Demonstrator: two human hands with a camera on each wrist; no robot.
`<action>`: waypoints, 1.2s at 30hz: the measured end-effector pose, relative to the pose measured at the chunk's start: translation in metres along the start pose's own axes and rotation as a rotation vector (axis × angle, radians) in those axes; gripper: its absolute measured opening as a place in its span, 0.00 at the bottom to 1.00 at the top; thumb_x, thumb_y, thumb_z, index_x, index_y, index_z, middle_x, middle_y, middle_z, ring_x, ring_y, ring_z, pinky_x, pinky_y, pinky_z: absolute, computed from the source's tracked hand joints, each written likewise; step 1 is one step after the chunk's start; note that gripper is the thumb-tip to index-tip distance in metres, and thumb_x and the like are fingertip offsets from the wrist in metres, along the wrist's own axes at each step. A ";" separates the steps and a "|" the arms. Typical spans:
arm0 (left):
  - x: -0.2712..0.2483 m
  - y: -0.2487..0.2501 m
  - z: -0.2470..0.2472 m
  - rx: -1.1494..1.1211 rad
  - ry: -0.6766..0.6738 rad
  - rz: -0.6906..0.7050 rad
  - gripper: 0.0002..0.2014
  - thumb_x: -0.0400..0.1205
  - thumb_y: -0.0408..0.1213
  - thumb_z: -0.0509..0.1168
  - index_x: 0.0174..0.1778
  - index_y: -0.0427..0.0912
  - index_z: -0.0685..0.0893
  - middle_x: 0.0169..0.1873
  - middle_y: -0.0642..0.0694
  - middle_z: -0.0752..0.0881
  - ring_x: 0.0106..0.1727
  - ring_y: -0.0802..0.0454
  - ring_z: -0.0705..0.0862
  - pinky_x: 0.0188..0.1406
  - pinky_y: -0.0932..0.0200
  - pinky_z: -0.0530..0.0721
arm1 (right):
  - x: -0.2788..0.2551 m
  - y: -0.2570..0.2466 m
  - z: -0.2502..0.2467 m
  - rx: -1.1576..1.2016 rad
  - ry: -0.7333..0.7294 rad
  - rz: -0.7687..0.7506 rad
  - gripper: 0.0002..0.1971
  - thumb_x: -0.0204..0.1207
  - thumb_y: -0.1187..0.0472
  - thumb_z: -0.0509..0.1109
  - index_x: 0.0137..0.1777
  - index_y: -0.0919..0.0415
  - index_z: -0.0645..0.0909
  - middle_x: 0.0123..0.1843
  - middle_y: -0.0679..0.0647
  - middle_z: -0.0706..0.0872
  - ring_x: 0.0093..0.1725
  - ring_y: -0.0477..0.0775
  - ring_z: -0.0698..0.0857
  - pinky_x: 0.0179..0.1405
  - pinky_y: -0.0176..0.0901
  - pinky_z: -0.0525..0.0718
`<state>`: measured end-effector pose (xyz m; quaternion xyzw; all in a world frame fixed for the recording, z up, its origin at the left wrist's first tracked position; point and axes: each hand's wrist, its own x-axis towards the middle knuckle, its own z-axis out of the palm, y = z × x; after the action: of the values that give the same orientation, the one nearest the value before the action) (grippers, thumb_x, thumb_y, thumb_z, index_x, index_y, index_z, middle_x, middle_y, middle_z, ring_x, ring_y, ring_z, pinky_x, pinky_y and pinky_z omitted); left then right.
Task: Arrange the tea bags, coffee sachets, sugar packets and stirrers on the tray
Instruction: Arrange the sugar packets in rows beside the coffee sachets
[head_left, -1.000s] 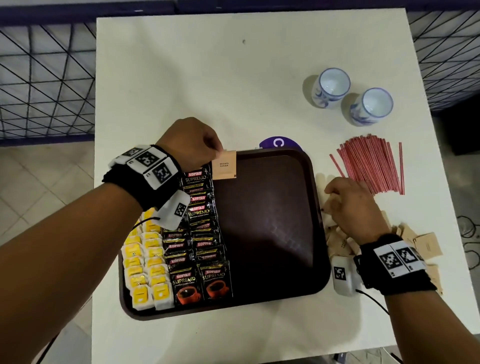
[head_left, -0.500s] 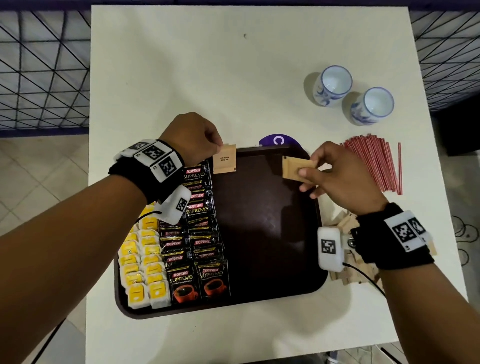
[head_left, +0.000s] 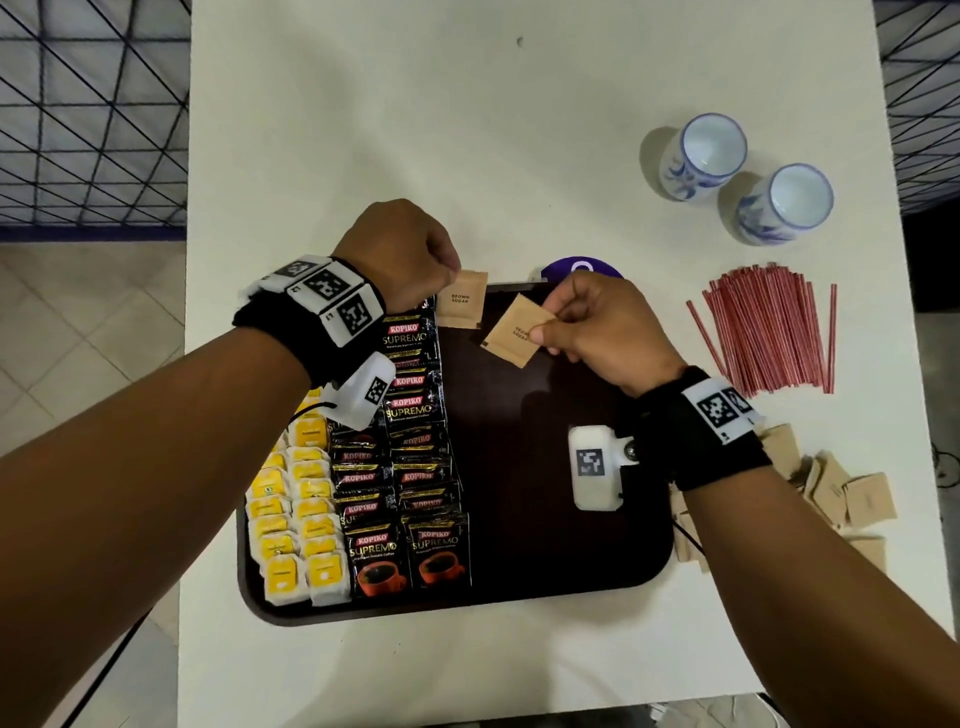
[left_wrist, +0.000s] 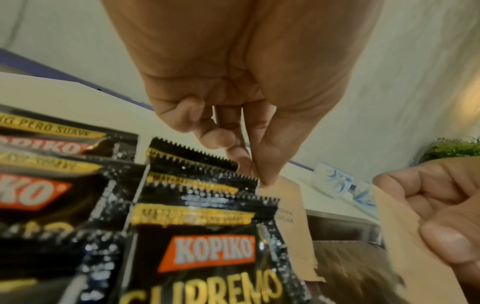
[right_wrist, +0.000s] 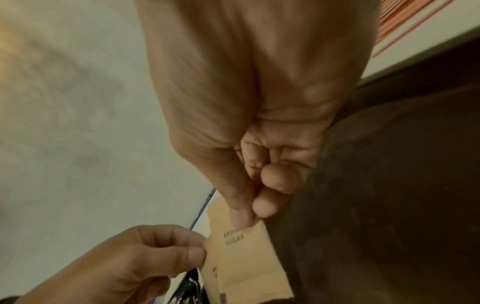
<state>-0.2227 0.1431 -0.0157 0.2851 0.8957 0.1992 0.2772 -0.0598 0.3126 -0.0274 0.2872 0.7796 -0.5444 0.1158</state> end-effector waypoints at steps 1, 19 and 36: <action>0.001 -0.001 0.000 0.004 0.000 -0.003 0.06 0.77 0.38 0.70 0.44 0.51 0.92 0.40 0.58 0.87 0.44 0.60 0.80 0.44 0.66 0.71 | 0.003 -0.002 0.004 -0.005 -0.008 -0.005 0.11 0.71 0.70 0.81 0.42 0.59 0.81 0.32 0.54 0.90 0.27 0.47 0.85 0.23 0.37 0.79; 0.001 -0.007 0.003 -0.023 0.023 -0.010 0.06 0.77 0.38 0.70 0.45 0.50 0.92 0.39 0.57 0.87 0.45 0.61 0.82 0.44 0.67 0.72 | 0.034 -0.015 0.042 -0.165 0.045 -0.064 0.08 0.72 0.69 0.74 0.46 0.57 0.83 0.36 0.59 0.91 0.37 0.59 0.91 0.41 0.53 0.91; -0.003 -0.013 0.002 -0.043 0.005 -0.025 0.06 0.76 0.37 0.70 0.44 0.49 0.92 0.39 0.56 0.88 0.46 0.59 0.84 0.44 0.67 0.73 | 0.035 -0.020 0.063 -0.273 0.189 -0.128 0.06 0.73 0.64 0.75 0.46 0.60 0.81 0.33 0.51 0.87 0.35 0.53 0.88 0.39 0.45 0.87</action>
<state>-0.2250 0.1317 -0.0228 0.2672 0.8954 0.2157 0.2835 -0.1078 0.2616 -0.0535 0.2686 0.8704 -0.4102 0.0453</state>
